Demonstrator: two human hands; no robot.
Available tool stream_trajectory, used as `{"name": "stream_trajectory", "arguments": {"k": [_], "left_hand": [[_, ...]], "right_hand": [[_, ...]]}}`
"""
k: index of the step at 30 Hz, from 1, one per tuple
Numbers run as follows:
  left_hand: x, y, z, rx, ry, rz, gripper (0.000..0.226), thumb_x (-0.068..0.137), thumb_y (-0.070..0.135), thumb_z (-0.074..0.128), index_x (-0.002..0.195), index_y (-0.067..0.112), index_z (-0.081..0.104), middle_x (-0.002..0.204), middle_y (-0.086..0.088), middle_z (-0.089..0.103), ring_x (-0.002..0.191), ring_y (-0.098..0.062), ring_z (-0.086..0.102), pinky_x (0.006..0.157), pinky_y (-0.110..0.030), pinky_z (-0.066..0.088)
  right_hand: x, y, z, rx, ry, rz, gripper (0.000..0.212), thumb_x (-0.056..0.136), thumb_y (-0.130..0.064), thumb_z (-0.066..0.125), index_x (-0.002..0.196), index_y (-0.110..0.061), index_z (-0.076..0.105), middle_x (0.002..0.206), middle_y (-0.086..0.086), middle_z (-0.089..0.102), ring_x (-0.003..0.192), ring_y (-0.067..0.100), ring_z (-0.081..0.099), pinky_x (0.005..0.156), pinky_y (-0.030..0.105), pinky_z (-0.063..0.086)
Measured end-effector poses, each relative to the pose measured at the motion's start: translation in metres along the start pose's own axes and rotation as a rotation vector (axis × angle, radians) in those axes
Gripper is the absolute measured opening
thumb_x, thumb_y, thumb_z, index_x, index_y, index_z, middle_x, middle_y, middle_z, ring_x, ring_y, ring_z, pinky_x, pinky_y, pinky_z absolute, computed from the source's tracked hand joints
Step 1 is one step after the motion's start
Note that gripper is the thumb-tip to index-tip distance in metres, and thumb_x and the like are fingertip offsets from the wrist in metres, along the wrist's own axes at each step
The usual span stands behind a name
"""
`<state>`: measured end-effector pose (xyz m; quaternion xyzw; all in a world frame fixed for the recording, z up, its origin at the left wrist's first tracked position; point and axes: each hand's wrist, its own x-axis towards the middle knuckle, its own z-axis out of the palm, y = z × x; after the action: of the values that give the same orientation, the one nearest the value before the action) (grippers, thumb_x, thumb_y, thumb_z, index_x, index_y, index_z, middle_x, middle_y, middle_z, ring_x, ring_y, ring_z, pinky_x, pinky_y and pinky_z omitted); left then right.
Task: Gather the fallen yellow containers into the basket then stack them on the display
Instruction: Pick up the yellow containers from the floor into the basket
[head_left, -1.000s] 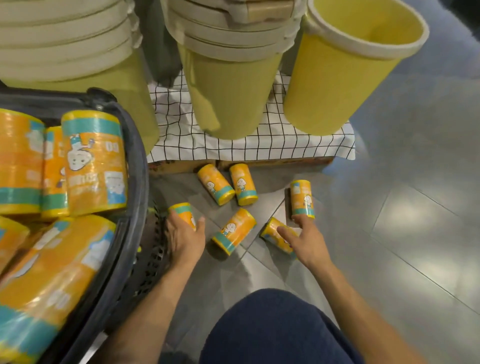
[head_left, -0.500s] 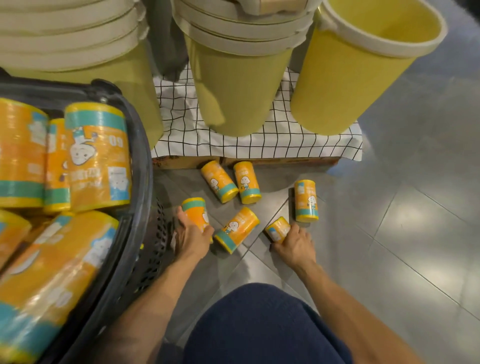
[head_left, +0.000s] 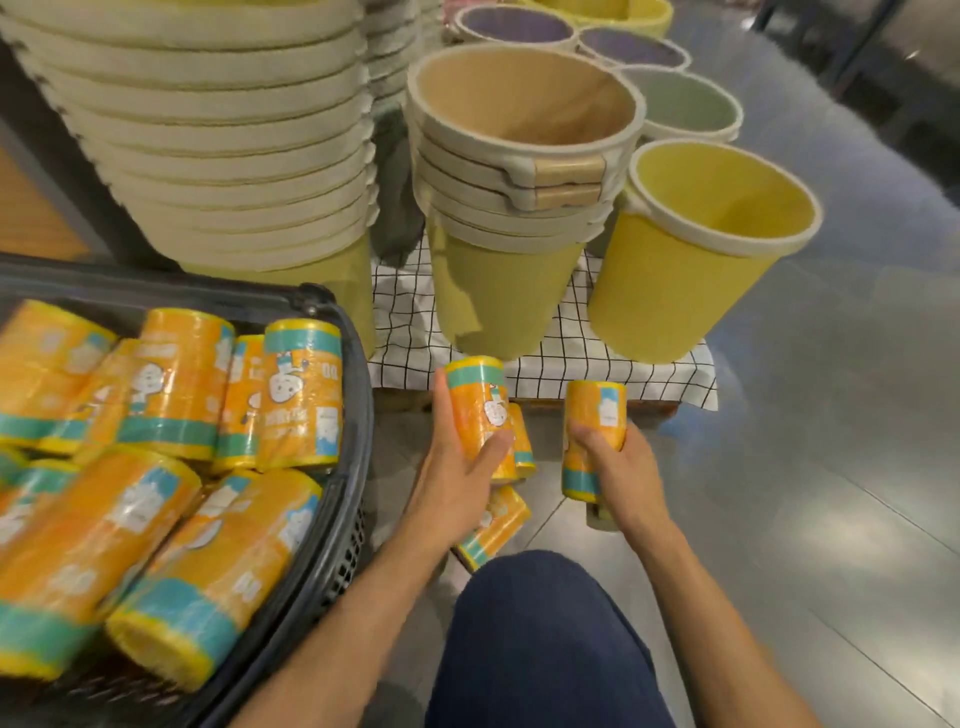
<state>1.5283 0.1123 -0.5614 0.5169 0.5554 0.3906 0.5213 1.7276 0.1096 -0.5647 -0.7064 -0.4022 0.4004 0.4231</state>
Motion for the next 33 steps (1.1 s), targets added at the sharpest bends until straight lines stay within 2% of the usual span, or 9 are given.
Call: {"name": "stream_trajectory", "arguments": {"k": [2,4,8,15,18,24,27,29,33], "left_hand": [[-0.005,0.035,-0.003,-0.030,0.019,0.086,0.094,0.096,0.055,0.062,0.151,0.064,-0.014,0.155,0.009,0.042,0.126,-0.008,0.056,0.100,-0.039,0.053],[-0.011,0.067,-0.012,-0.026,0.023,0.154,0.095,0.089,0.067,0.060,0.150,0.066,-0.013,0.156,0.011,0.042,0.132,-0.012,0.054,0.107,-0.050,0.050],[-0.025,0.118,-0.057,0.089,0.026,0.269,0.093,0.097,0.055,0.062,0.155,0.059,-0.011,0.136,0.041,0.044,0.127,0.004,0.055,0.111,-0.038,0.048],[-0.039,0.157,-0.211,0.336,0.279,0.158,0.099,0.098,0.047,0.064,0.162,0.036,-0.010,0.149,0.004,0.042,0.120,-0.019,0.059,0.102,-0.046,0.053],[-0.066,0.149,-0.274,0.395,0.337,0.089,0.098,0.099,0.045,0.063,0.163,0.032,-0.009,0.144,0.010,0.039,0.115,-0.014,0.060,0.090,-0.025,0.052],[-0.097,0.114,-0.351,0.584,0.281,-0.200,0.099,0.100,0.039,0.064,0.163,0.028,-0.011,0.160,-0.007,0.041,0.122,-0.024,0.059,0.095,-0.035,0.047],[-0.111,0.103,-0.371,0.700,0.186,-0.289,0.100,0.099,0.047,0.063,0.163,0.029,-0.012,0.163,-0.008,0.037,0.132,-0.027,0.055,0.102,-0.036,0.045],[-0.123,0.088,-0.383,0.720,0.169,-0.358,0.098,0.098,0.050,0.063,0.163,0.026,-0.007,0.159,-0.008,0.043,0.132,-0.027,0.054,0.098,-0.034,0.043],[-0.135,0.066,-0.385,0.752,0.233,-0.385,0.077,0.095,0.053,0.065,0.151,0.020,0.023,0.130,-0.010,0.064,0.115,-0.030,0.063,0.085,-0.036,0.047]], "right_hand": [[-0.003,-0.033,-0.004,0.024,-0.008,-0.037,0.016,0.096,-0.035,0.069,0.104,-0.025,0.060,0.097,-0.001,0.069,0.086,0.013,0.068,0.062,0.023,0.053],[-0.008,-0.066,-0.004,0.022,-0.020,-0.078,0.020,0.096,-0.038,0.069,0.106,-0.021,0.065,0.097,0.003,0.072,0.087,0.017,0.071,0.067,0.029,0.057],[-0.024,-0.123,0.012,0.009,-0.089,-0.150,0.013,0.098,-0.035,0.067,0.092,-0.024,0.062,0.084,-0.004,0.069,0.073,0.008,0.065,0.058,0.022,0.048],[-0.059,-0.191,0.106,0.026,-0.316,-0.219,0.020,0.094,-0.043,0.069,0.093,-0.023,0.067,0.086,-0.005,0.072,0.072,0.008,0.067,0.052,0.013,0.046],[-0.077,-0.214,0.155,0.064,-0.380,-0.246,0.029,0.088,-0.050,0.076,0.104,-0.027,0.067,0.094,-0.008,0.074,0.081,0.010,0.072,0.069,0.028,0.056],[-0.093,-0.250,0.261,-0.060,-0.514,-0.267,0.041,0.078,-0.057,0.078,0.082,-0.016,0.071,0.084,0.001,0.078,0.086,0.024,0.074,0.087,0.045,0.058],[-0.093,-0.256,0.302,-0.097,-0.507,-0.288,0.070,0.065,-0.069,0.074,0.106,-0.013,0.067,0.089,0.001,0.077,0.087,0.027,0.073,0.087,0.048,0.058],[-0.099,-0.260,0.321,-0.193,-0.508,-0.315,0.089,0.067,-0.068,0.074,0.131,-0.015,0.044,0.102,0.002,0.072,0.094,0.030,0.070,0.090,0.046,0.056],[-0.102,-0.261,0.354,-0.413,-0.467,-0.424,0.090,0.084,-0.061,0.068,0.149,-0.015,0.025,0.125,0.016,0.065,0.116,0.041,0.061,0.092,0.043,0.048]]}}
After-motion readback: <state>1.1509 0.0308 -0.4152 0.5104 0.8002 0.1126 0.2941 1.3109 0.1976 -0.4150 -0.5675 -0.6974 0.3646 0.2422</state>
